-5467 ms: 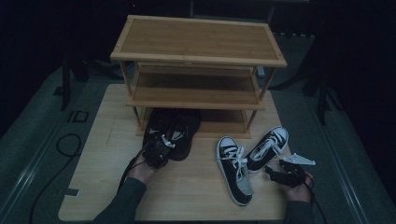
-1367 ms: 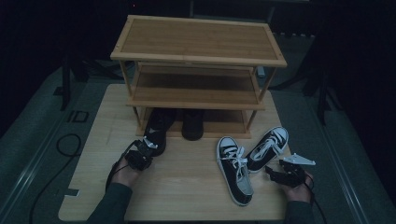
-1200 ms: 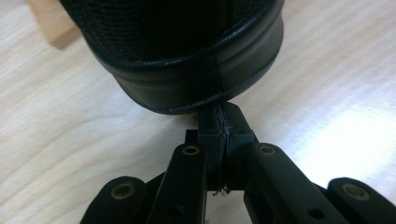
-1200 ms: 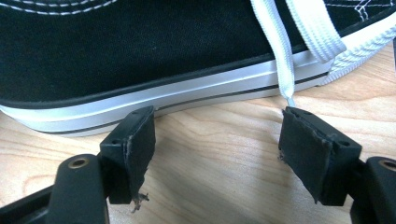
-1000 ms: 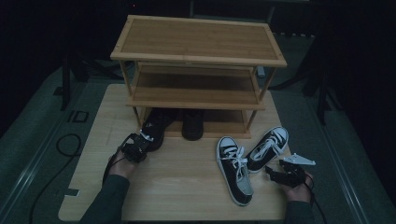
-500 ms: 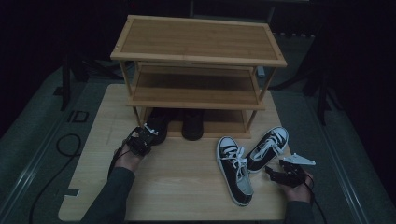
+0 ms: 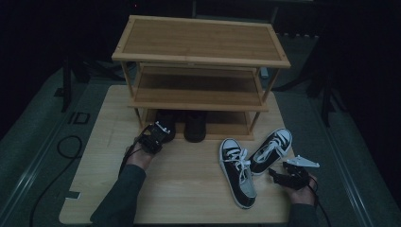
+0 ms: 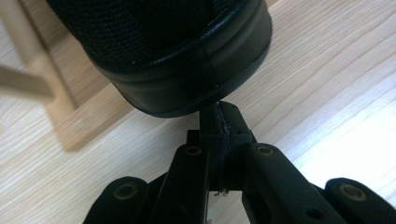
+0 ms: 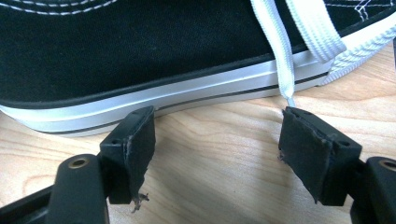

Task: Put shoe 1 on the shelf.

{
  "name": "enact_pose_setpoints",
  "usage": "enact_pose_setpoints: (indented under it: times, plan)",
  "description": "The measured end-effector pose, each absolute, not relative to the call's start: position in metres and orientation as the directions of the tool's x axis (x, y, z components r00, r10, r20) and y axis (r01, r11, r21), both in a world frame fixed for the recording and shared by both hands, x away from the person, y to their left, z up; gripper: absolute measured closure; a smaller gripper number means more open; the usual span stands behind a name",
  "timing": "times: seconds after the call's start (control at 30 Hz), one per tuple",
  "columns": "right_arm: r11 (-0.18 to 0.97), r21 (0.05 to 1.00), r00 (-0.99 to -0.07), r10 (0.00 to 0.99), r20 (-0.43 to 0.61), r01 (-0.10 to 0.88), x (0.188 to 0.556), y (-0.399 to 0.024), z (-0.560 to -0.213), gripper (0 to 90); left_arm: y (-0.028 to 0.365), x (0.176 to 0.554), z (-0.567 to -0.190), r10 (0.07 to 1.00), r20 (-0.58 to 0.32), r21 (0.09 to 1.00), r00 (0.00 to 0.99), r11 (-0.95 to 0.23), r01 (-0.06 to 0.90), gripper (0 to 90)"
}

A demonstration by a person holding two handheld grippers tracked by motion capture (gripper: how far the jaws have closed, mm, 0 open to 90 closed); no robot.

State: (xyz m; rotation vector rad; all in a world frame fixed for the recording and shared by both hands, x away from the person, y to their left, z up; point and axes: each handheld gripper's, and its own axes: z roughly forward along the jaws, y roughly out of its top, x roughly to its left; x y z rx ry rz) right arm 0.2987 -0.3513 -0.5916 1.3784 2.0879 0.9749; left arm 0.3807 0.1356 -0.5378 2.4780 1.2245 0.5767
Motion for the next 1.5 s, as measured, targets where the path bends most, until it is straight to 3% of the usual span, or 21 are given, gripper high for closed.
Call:
enact_pose_setpoints:
  times: [0.7, 1.13, 1.5]
  plan:
    - [0.25, 0.762, -0.398, 0.917, 0.011, 0.597, 0.299, -0.351, -0.592, 26.7, 0.1, 0.391, -0.538, 0.766, 0.186, 0.473, 0.616, -0.619, 0.627, 89.1]
    - [0.25, 0.762, -0.398, 0.917, 0.011, 0.598, 0.299, -0.351, -0.592, 26.7, 0.138, 0.394, -0.539, 0.837, 0.178, 0.464, 0.518, -0.536, 0.705, 87.6]
    - [0.249, 0.762, -0.397, 0.918, 0.012, 0.598, 0.299, -0.351, -0.592, 26.7, 0.135, 0.393, -0.541, 0.828, 0.13, 0.48, 0.545, -0.534, 0.696, 83.0]
